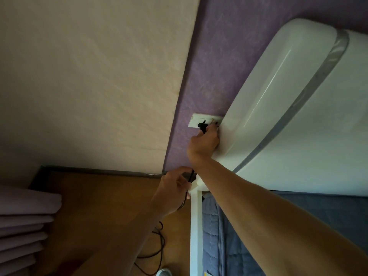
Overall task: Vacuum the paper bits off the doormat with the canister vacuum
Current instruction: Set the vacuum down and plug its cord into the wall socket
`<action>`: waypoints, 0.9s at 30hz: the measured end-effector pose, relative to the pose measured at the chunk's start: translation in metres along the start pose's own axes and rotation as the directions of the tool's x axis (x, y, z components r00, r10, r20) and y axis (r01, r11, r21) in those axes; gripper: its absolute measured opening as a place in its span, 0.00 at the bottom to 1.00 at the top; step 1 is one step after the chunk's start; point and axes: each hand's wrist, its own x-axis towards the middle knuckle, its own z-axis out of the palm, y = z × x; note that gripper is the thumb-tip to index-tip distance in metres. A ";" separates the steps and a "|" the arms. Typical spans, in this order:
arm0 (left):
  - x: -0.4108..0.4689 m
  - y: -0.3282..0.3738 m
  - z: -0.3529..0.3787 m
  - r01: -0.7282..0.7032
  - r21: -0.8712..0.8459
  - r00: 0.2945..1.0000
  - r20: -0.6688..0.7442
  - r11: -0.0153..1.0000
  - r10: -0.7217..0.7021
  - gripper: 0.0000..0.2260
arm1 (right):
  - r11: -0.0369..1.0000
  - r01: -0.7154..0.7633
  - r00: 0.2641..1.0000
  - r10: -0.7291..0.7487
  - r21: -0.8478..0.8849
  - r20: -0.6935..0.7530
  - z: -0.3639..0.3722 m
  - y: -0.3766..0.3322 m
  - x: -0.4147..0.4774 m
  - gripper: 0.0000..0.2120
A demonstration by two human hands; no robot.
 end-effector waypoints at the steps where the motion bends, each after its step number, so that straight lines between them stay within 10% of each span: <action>1: 0.002 0.001 0.001 0.003 -0.001 1.000 0.012 1.000 -0.003 0.11 | 1.000 -0.013 1.000 0.013 -0.001 -0.003 0.002 -0.002 0.002 0.18; 16: -0.015 0.020 -0.013 -0.014 0.193 0.999 -0.037 0.981 0.021 0.15 | 0.934 0.072 0.974 0.009 -0.350 0.225 -0.016 -0.010 0.006 0.30; 27: -0.040 0.102 -0.092 0.019 0.538 1.000 -0.029 0.843 -0.004 0.30 | 0.708 0.499 0.758 -0.078 -0.500 0.647 -0.083 -0.071 -0.012 0.35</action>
